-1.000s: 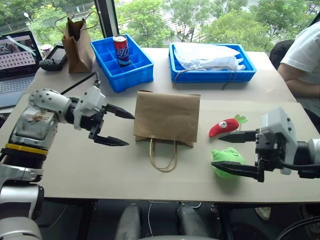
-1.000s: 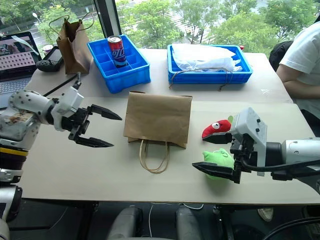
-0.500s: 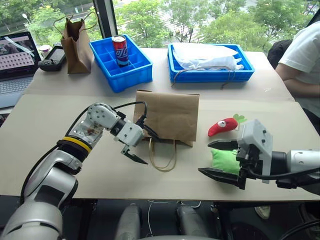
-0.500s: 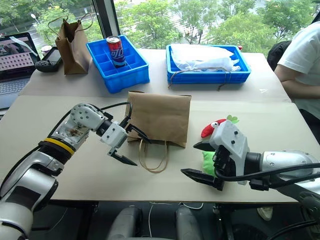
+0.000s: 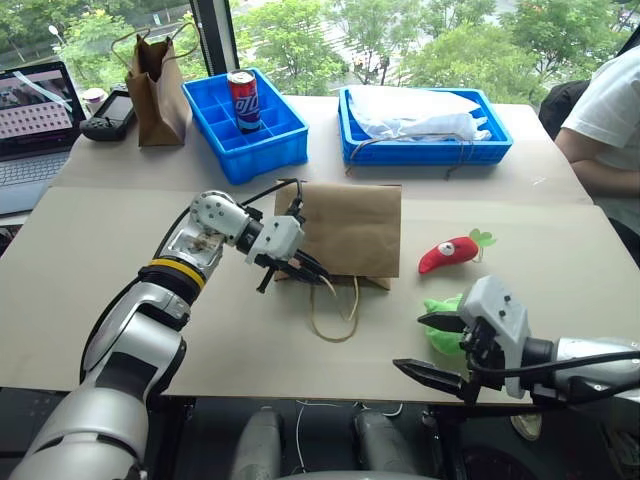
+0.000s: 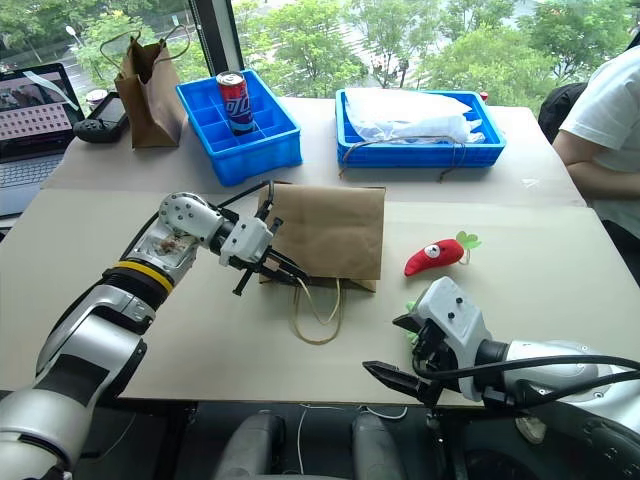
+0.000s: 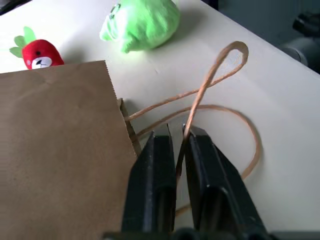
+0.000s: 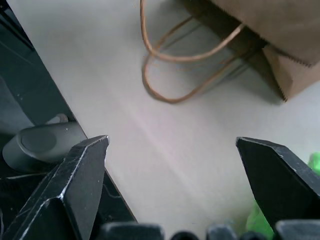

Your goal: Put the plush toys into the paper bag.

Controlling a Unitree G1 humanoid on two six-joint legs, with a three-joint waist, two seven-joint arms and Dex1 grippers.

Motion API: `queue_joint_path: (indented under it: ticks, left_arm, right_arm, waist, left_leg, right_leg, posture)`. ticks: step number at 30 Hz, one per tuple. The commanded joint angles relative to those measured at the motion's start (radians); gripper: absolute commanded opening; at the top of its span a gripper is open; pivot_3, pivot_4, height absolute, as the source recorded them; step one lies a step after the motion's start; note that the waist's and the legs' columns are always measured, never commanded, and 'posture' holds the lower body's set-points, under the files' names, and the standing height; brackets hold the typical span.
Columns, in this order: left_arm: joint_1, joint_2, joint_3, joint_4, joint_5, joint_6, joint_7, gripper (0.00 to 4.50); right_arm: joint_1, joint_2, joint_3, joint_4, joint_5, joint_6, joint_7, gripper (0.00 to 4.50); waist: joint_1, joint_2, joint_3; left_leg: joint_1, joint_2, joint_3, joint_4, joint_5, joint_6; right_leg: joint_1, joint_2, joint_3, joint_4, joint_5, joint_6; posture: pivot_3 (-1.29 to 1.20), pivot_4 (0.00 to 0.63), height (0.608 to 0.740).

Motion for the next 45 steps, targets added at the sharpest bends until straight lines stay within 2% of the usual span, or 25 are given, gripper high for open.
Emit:
queue_joint_path:
  ticks: [1,3,4,5,6,11,16,21,25,35,38,45]
  left_arm:
    - [-0.032,-0.003,0.076,-0.156,-0.033,0.192,0.016,0.03]
    - [-0.024,-0.005,0.101,-0.232,-0.041,0.295,0.038,0.03]
    - [-0.023,-0.007,0.112,-0.260,-0.042,0.342,0.055,0.00]
    - [-0.018,-0.008,0.121,-0.286,-0.041,0.378,0.065,0.00]
    - [-0.014,-0.009,0.131,-0.309,-0.039,0.408,0.077,0.00]
    - [-0.002,-0.015,0.165,-0.394,-0.039,0.532,0.120,0.00]
    - [0.003,-0.032,0.181,-0.463,-0.043,0.620,0.162,0.00]
    - [0.018,-0.047,0.178,-0.524,-0.046,0.686,0.173,0.00]
    - [-0.010,-0.061,0.201,-0.514,-0.037,0.755,0.231,0.00]
    - [-0.050,-0.086,0.321,-0.487,-0.098,0.993,0.394,0.00]
    - [-0.070,-0.102,0.373,-0.445,-0.094,1.006,0.473,0.00]
    - [-0.220,-0.118,0.567,-0.148,-0.073,0.987,0.774,0.00]
  right_arm:
    - [-0.030,0.066,0.034,-0.006,-0.059,-0.061,-0.038,4.50]
    - [-0.090,0.136,0.087,0.032,-0.121,-0.086,-0.089,4.50]
    - [-0.117,0.166,0.119,0.050,-0.153,-0.093,-0.108,4.01]
    - [-0.136,0.190,0.145,0.061,-0.177,-0.093,-0.120,3.88]
    - [-0.154,0.220,0.173,0.070,-0.200,-0.096,-0.134,3.55]
    - [-0.246,0.424,0.268,0.159,-0.300,-0.125,-0.242,1.84]
    - [-0.288,0.544,0.335,0.261,-0.431,-0.201,-0.260,0.11]
    - [-0.322,0.653,0.406,0.470,-0.596,-0.368,-0.230,0.05]
    - [-0.347,0.663,0.478,0.616,-0.720,-0.438,-0.182,0.05]
    - [-0.366,0.711,0.489,0.717,-0.804,-0.476,-0.093,0.05]
    - [-0.361,0.707,0.492,0.724,-0.833,-0.460,-0.083,0.05]
    - [-0.336,0.731,0.480,0.713,-0.857,-0.439,-0.079,0.05]
  waist:
    - [-0.003,0.000,0.000]
    - [-0.008,0.000,0.000]
    - [-0.009,0.000,0.000]
    - [-0.010,0.000,0.000]
    - [-0.010,0.000,0.000]
    - [-0.011,0.000,0.000]
    - [-0.005,0.000,0.000]
    - [-0.005,0.001,0.000]
    - [-0.007,0.001,0.000]
    - [-0.017,0.001,0.000]
    - [-0.022,0.001,0.000]
    - [-0.024,0.001,0.000]
  left_leg:
    - [0.000,0.000,0.000,0.000,0.000,0.000]
    - [0.001,0.000,0.000,0.000,0.000,0.000]
    - [0.001,0.000,0.000,0.000,0.000,0.000]
    - [0.001,0.000,0.000,0.000,0.000,0.000]
    - [0.002,0.000,0.000,0.000,0.000,0.000]
    - [0.002,0.000,-0.001,0.000,0.000,0.000]
    - [0.001,0.000,-0.001,0.000,0.000,0.000]
    - [0.002,0.000,-0.001,0.000,0.000,0.000]
    - [0.002,0.000,-0.001,0.000,0.000,0.000]
    - [0.002,0.000,-0.001,0.000,0.000,0.000]
    - [0.002,0.000,-0.002,0.000,0.000,0.000]
    - [0.002,0.000,-0.005,0.000,0.001,-0.001]
  right_leg:
    - [0.000,0.000,0.000,0.001,0.000,0.000]
    - [0.000,0.000,0.000,0.001,0.000,0.000]
    - [0.000,0.001,0.000,0.002,0.000,0.000]
    - [0.000,0.001,0.000,0.002,0.000,0.000]
    - [0.000,0.001,0.000,0.003,0.000,0.000]
    - [-0.001,0.001,0.000,0.004,0.000,0.000]
    - [-0.001,0.001,0.000,0.004,0.000,0.000]
    - [-0.001,0.001,0.000,0.005,0.000,0.000]
    - [-0.001,0.001,0.000,0.005,0.000,0.000]
    - [-0.001,0.001,-0.001,0.006,0.000,0.000]
    - [-0.001,0.001,-0.001,0.006,0.000,0.000]
    - [-0.001,0.001,-0.003,0.007,0.000,0.000]
  posture:
    - [0.00,0.150,0.715]
    - [0.00,0.150,0.715]
    - [0.00,0.150,0.715]
    - [0.00,0.150,0.715]
    - [0.00,0.150,0.715]
    - [0.00,0.150,0.715]
    - [0.00,0.150,0.715]
    - [0.00,0.150,0.715]
    - [0.00,0.150,0.715]
    - [0.00,0.150,0.715]
    - [0.00,0.150,0.715]
    - [0.00,0.150,0.715]
